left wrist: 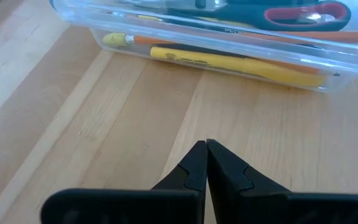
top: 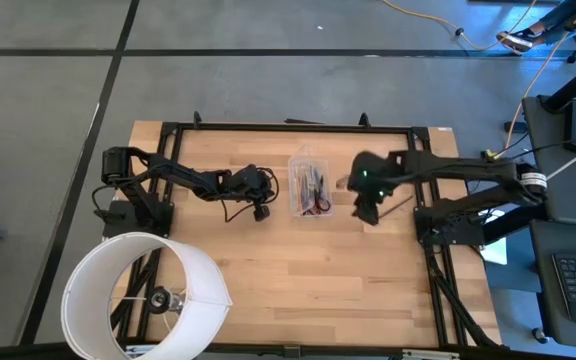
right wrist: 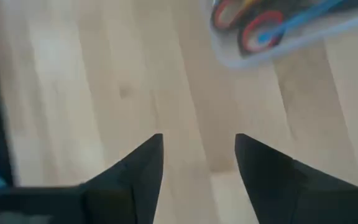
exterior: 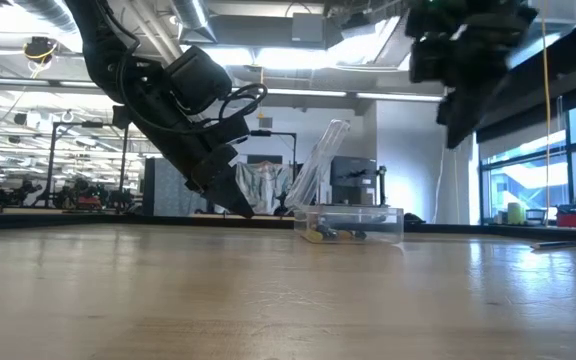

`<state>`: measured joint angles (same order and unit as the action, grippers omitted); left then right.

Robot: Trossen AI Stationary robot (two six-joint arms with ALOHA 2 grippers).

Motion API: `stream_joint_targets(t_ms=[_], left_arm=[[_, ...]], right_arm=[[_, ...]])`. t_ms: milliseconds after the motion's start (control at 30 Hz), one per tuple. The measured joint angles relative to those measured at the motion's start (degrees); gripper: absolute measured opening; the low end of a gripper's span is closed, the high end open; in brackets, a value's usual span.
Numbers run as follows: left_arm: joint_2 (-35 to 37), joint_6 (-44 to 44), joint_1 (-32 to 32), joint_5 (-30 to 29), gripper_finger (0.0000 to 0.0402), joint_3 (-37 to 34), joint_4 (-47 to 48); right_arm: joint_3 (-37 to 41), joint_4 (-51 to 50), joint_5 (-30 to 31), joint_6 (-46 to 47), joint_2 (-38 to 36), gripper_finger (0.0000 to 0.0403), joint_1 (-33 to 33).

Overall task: Pick & place school supplies into a supply box
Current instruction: Put the black pencil into the transparent supply box

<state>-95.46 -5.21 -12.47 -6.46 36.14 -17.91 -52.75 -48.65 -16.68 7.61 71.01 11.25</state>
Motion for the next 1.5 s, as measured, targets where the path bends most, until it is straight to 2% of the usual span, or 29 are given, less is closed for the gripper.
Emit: stream_joint_targets(t_ms=[267,367,600,800,1033,1267,1500], left_arm=[[0.0,0.0,0.0,0.0,0.0003,0.0,-0.4],[0.0,0.0,0.0,0.0,0.0006,0.0,-0.6],[0.0,-1.0,0.0,0.0,0.0002,0.0,-0.7],[0.0,-1.6,0.0,-0.1,0.0004,0.0,-0.7],[0.0,-1.6,0.0,0.0,0.0004,0.0,-0.7],[0.0,-1.6,0.0,0.0,0.0007,0.0,-0.7],[0.0,-1.6,0.0,0.0,0.0008,0.0,-0.7]], right_arm=[[0.0,-13.2,20.8,-4.9,1.6,0.0202,-13.5],[0.0,-15.1,25.4,-5.3,2.9,0.0202,-16.5],[0.8,-18.5,26.0,-6.9,8.3,0.0202,-19.2],[4.5,-18.0,26.4,-9.5,14.8,0.0202,-19.4],[7.5,-13.8,33.2,-9.7,20.3,0.0202,-19.1],[9.0,-9.9,29.5,-14.3,23.1,0.0198,-16.0],[9.0,-8.8,27.9,-19.9,23.4,0.0155,-11.8]])
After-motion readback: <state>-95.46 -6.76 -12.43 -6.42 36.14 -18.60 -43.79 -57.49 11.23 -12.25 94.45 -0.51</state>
